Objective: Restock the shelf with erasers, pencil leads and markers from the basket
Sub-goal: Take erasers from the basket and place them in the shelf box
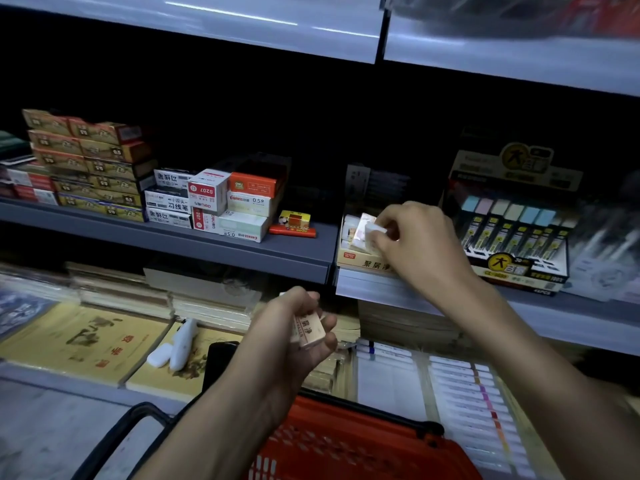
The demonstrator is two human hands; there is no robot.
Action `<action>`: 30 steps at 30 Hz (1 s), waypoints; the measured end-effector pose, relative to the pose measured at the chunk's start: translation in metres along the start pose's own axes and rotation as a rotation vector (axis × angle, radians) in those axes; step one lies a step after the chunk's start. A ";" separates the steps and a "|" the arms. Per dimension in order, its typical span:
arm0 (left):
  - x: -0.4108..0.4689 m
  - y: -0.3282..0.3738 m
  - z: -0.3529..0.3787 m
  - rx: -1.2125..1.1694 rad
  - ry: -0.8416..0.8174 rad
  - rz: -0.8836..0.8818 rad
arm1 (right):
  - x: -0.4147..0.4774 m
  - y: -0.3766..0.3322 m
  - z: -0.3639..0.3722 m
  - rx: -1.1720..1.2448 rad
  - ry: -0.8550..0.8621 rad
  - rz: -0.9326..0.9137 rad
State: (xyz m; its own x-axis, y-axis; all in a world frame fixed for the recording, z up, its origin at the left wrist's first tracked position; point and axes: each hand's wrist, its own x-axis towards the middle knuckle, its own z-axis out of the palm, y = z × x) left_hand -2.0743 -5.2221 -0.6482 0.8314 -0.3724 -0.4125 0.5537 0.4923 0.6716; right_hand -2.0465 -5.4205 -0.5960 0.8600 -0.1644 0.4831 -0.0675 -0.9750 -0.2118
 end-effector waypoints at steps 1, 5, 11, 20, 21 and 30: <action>0.001 0.000 -0.002 0.029 0.018 -0.003 | 0.001 -0.001 0.004 0.011 -0.026 0.016; 0.002 0.000 -0.007 0.081 0.037 0.021 | 0.006 -0.012 0.010 0.157 -0.046 0.046; -0.003 0.006 -0.012 0.060 -0.016 0.136 | 0.012 -0.017 -0.008 0.305 -0.071 0.102; -0.005 0.007 0.000 -0.005 -0.089 0.211 | -0.019 -0.033 -0.049 0.744 -0.636 0.225; -0.006 0.006 0.001 0.015 -0.085 0.218 | -0.022 -0.034 -0.049 0.779 -0.673 0.220; -0.002 -0.004 0.007 0.043 0.027 0.065 | -0.014 -0.001 -0.040 0.472 -0.066 0.232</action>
State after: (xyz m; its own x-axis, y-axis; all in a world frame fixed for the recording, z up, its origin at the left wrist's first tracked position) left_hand -2.0780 -5.2291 -0.6455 0.8670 -0.3191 -0.3828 0.4961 0.4807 0.7230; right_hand -2.0790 -5.4235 -0.5688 0.8806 -0.3433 0.3267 -0.0377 -0.7380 -0.6737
